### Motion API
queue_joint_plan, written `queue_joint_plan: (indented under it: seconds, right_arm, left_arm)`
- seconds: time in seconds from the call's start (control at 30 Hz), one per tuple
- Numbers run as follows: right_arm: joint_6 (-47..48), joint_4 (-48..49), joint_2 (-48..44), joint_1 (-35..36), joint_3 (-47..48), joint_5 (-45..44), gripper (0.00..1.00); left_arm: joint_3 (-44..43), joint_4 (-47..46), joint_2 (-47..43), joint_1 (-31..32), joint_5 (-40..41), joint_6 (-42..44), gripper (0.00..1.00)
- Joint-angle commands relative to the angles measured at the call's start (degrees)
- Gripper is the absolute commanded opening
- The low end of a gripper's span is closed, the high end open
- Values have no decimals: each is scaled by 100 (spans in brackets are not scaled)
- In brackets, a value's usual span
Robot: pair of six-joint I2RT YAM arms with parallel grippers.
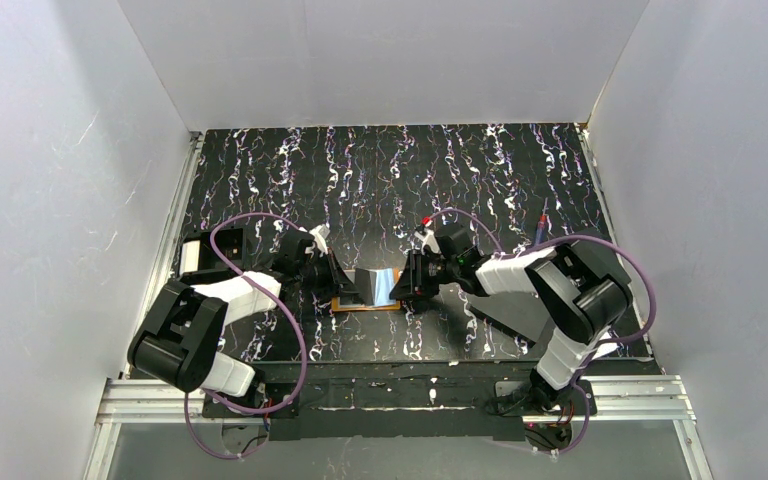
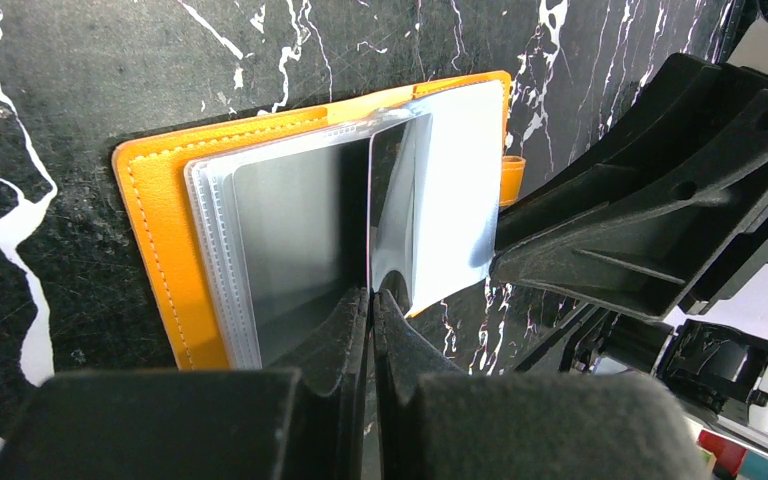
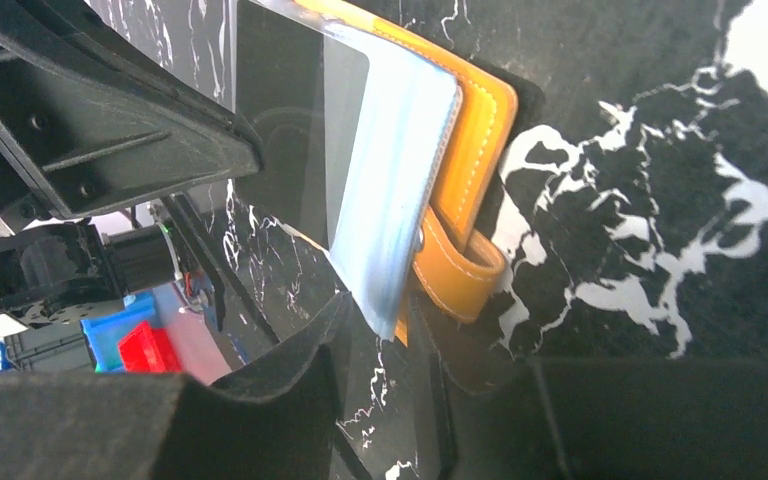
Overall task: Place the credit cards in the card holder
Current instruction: Insert the credit card into the card holder.
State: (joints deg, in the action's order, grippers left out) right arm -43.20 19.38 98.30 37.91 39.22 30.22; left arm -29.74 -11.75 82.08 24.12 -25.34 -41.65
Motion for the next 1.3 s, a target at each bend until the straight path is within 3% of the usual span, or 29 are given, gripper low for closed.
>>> queue_joint_plan:
  seconds: [0.0,0.1,0.3,0.93,1.27]
  right_arm:
    - [4,336,273,94,201,105,34]
    - [23,327,349,118,241,54,28]
    - [154,37,367,116,243,-188,1]
    - [-15,316,541,102,149,63,1]
    - [-55,395,584,111,156,142,1]
  left_arm:
    - [91,253,87,40,-57,35,0]
    - [95,236,91,45,-74,20,0]
    - [183,234,-78,-76,-106,-24,0]
    - [67,199,-53,-368,-275,379,0]
    - [394,-685,65,-284,-157,333,0]
